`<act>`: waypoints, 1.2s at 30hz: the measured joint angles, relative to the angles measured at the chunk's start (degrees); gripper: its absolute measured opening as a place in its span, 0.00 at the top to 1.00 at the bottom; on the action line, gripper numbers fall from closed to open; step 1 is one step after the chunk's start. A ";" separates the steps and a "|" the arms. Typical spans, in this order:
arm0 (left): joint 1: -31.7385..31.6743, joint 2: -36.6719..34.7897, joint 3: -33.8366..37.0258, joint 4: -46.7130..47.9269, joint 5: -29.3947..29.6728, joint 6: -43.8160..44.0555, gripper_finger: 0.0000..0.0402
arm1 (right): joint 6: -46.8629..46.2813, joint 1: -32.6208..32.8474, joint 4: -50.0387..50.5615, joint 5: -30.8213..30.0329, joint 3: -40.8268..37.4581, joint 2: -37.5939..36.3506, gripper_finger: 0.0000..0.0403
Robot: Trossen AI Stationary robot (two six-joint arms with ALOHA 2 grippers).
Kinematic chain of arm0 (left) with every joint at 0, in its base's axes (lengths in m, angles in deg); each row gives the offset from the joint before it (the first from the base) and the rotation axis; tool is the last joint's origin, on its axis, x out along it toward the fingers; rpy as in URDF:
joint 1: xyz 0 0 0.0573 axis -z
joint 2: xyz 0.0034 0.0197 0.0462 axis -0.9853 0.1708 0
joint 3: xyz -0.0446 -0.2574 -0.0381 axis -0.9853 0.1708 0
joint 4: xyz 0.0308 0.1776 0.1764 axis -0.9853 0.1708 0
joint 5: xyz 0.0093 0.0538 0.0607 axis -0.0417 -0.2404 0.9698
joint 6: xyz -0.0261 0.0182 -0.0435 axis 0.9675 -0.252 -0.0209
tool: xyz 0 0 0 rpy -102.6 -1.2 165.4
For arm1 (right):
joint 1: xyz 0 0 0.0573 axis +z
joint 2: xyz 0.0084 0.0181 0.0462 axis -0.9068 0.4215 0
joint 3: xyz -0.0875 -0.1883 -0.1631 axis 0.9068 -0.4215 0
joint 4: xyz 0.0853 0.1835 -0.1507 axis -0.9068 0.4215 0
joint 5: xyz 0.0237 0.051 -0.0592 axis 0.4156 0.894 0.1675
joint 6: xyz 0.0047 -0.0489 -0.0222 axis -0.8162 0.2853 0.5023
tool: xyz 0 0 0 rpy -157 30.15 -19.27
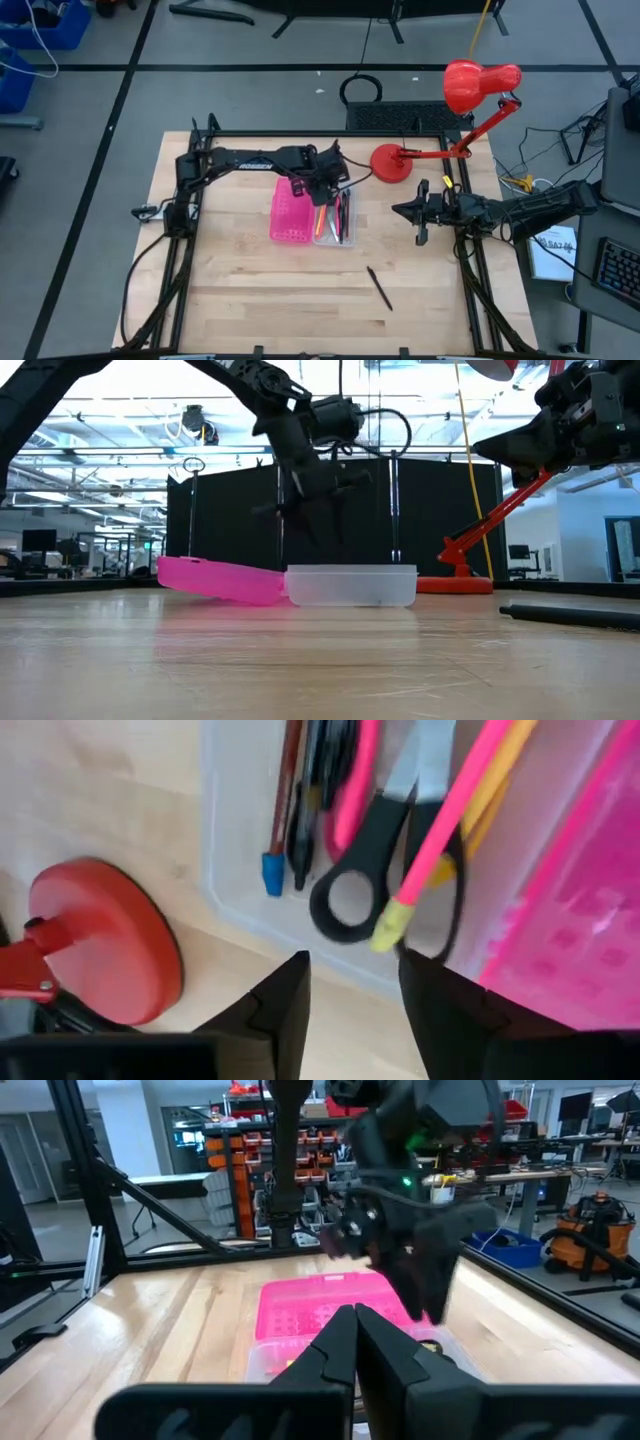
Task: Pick & place school supplies into a supply box
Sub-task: Put the black pen into the supply box
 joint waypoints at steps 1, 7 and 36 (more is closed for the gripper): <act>0.21 -0.36 0.02 0.21 -0.06 1.33 0.61 | 0.01 0.01 0.01 0.00 0.00 0.06 1.00; 1.69 -9.74 0.04 8.74 -5.65 13.19 0.71 | -1.13 0.01 0.11 -0.02 0.00 0.24 1.00; -9.87 -91.09 68.30 -34.21 -34.41 81.45 0.99 | -10.69 0.01 3.99 -0.42 -0.91 0.96 1.00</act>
